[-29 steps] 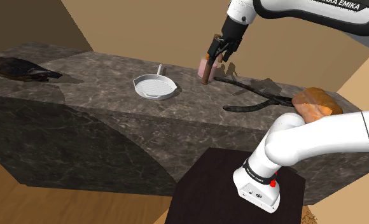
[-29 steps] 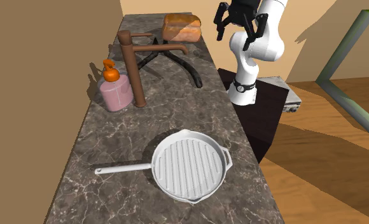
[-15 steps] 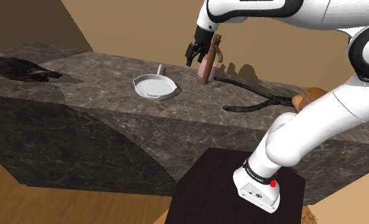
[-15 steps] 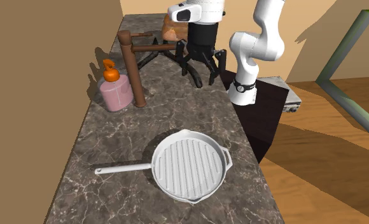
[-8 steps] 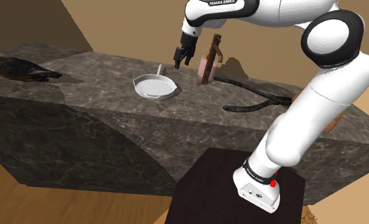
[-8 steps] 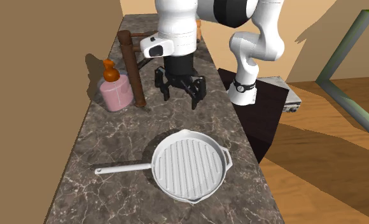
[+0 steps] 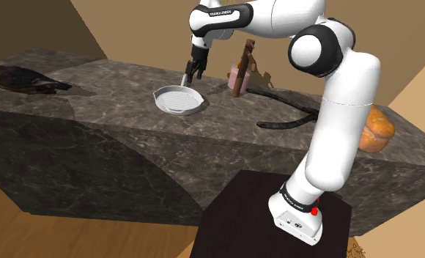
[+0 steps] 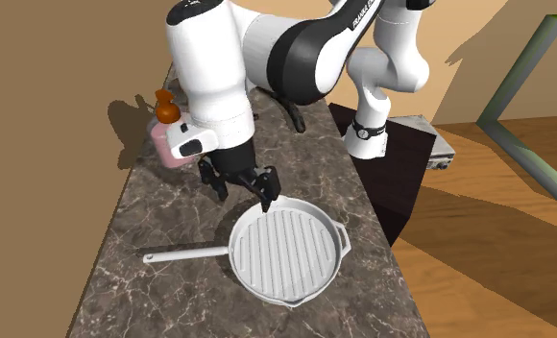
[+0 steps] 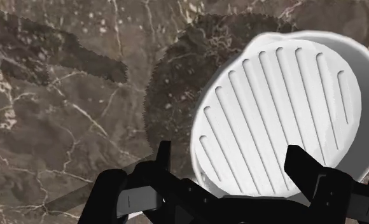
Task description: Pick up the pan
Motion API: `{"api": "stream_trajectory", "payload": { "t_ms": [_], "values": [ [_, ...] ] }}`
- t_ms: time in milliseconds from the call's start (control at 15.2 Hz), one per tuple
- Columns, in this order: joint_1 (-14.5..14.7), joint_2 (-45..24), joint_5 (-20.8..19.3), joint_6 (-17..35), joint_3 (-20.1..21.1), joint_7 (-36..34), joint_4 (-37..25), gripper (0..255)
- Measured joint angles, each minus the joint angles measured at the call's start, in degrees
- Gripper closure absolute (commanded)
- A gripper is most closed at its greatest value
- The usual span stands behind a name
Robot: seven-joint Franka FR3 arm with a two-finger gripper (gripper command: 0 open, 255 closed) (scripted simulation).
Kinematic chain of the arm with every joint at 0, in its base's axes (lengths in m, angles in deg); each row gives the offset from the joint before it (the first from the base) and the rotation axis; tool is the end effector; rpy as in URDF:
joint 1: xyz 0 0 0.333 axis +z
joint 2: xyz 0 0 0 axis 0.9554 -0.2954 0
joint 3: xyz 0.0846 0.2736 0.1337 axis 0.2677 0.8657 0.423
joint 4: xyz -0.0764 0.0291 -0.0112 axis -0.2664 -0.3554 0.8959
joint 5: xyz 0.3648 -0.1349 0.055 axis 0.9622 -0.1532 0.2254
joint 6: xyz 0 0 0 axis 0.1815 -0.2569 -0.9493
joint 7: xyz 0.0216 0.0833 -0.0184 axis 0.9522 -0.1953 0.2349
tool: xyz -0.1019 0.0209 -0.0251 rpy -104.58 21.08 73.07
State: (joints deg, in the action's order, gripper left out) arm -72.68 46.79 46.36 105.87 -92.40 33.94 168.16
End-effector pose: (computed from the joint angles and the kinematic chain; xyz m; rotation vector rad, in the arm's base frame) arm 0.6465 -0.0970 0.4556 -3.0215 -0.2927 -0.0434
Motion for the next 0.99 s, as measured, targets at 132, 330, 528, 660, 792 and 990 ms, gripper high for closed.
{"api": "stream_trajectory", "payload": {
  "t_ms": [132,330,528,660,792,990],
  "values": [
    [-0.8,-5.1,1.1,-1.8,0.5,1.7,-5.9,0],
    [-2.1,-13.2,2.4,-4.7,1.4,3.4,-15.6,0],
    [-2.1,-14.5,2.7,-3.3,1.6,3.9,-15.4,0],
    [-2.2,-14.9,2.8,-2.0,1.7,4.3,-14.3,0],
    [-2.1,-15.2,2.9,-0.9,1.7,4.4,-13.6,0],
    [-2.1,-15.4,3.0,-0.5,1.7,4.5,-13.4,255]
  ]
}}
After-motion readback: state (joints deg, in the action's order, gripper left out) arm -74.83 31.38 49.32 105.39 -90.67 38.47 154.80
